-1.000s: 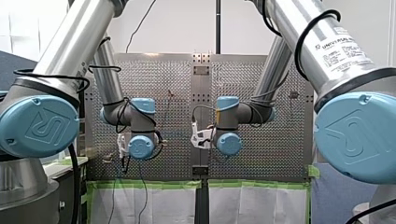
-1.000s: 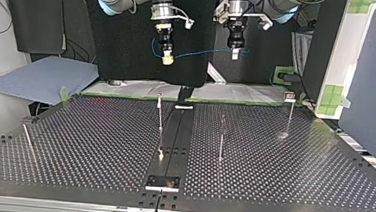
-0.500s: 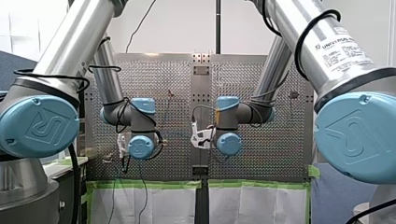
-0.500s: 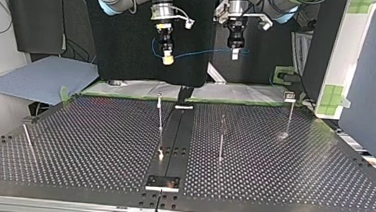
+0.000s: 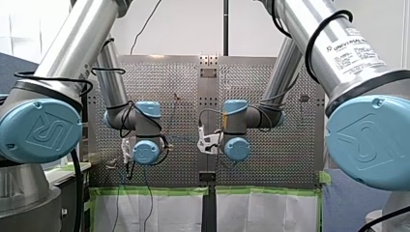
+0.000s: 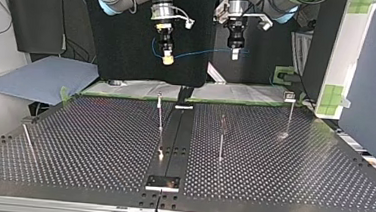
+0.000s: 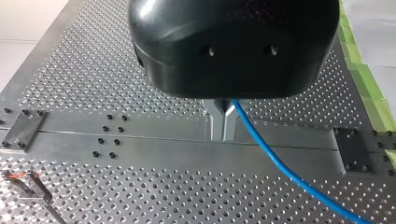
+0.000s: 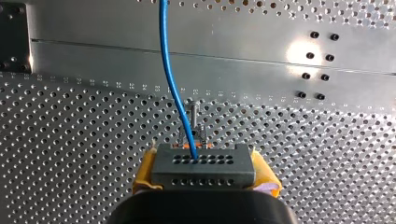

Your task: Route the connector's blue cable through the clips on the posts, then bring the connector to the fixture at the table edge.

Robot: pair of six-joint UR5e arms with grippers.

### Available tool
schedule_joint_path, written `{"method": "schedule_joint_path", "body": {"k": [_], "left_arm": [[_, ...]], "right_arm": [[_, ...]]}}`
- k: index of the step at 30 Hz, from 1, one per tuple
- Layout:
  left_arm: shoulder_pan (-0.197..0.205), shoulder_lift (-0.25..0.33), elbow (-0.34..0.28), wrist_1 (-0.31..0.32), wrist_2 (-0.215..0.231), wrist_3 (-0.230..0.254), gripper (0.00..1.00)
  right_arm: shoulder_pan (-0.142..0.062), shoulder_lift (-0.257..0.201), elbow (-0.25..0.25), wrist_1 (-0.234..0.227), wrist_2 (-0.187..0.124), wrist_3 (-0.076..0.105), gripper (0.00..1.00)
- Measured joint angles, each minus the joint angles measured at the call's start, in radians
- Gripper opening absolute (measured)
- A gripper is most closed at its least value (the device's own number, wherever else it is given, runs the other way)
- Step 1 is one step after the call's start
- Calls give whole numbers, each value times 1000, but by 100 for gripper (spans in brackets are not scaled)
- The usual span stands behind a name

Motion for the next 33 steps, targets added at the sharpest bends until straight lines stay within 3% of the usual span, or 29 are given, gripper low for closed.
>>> {"method": "schedule_joint_path", "body": {"k": [9,22,33], "left_arm": [[13,15,-14,-15,7,15,0],[24,30,-35,-118,11,121,0],[24,29,-35,-125,11,133,0]], "right_arm": [[0,0,0,0,0,0,0],[0,0,0,0,0,0,0],[0,0,0,0,0,0,0]]}}
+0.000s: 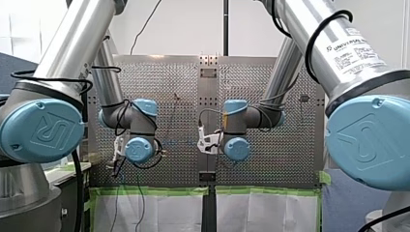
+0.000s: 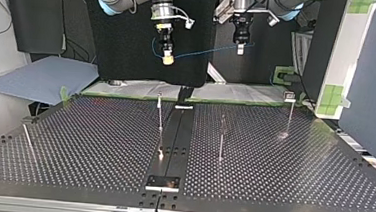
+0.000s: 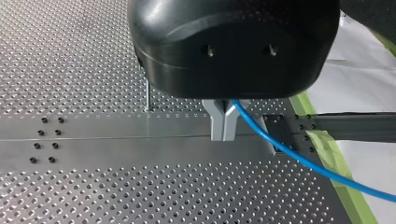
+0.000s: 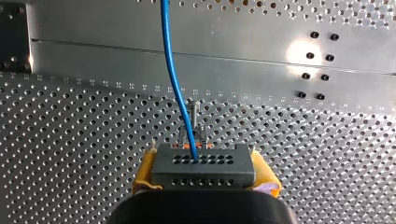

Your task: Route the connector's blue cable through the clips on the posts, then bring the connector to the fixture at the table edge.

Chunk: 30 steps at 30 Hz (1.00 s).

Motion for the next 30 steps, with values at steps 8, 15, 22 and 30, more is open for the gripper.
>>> {"method": "schedule_joint_path", "body": {"k": [8,15,22,30], "left_arm": [[-5,31,28,-4,3,-31,0],[0,89,30,-53,4,-51,0],[4,149,30,-58,2,-51,0],[18,180,30,-63,3,-61,0]], "right_arm": [[18,20,6,25,5,7,0],[28,-20,6,82,-14,49,0],[21,-75,5,138,-23,100,0],[0,-149,-2,174,-29,115,0]]}}
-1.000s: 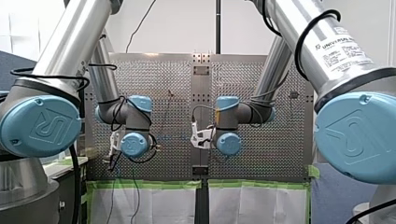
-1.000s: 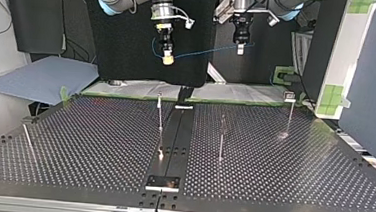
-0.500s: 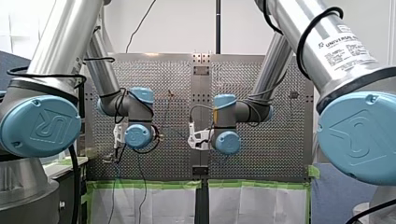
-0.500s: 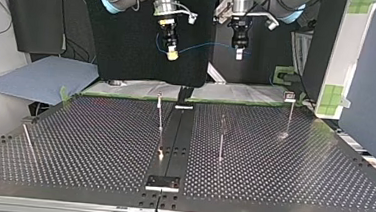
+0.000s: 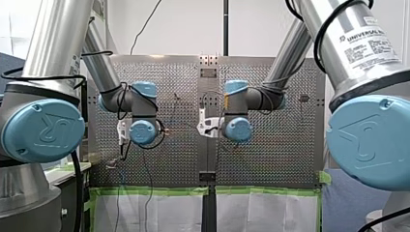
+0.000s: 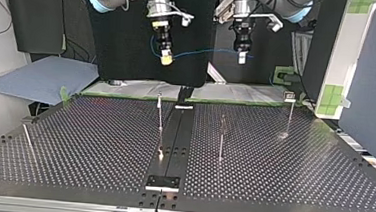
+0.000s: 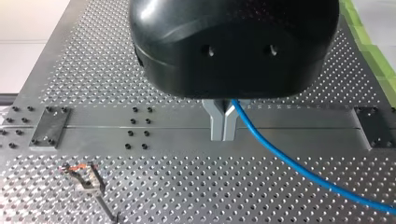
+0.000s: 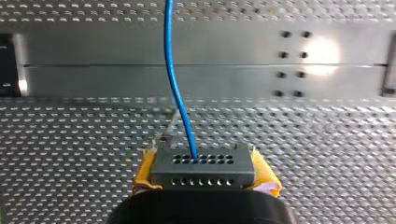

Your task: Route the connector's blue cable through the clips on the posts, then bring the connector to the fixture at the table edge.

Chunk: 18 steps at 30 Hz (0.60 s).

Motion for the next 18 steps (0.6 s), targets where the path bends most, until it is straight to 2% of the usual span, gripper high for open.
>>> {"method": "schedule_joint_path", "body": {"k": [6,11,18], "left_arm": [[14,1,7,-2,3,-10,0],[29,1,23,-16,4,-23,0],[49,1,62,-60,5,-36,0]], "right_arm": [[-17,-52,-22,21,-6,6,0],[-30,-94,-60,60,-10,2,0],[-50,-110,-103,115,-27,-4,0]]}}
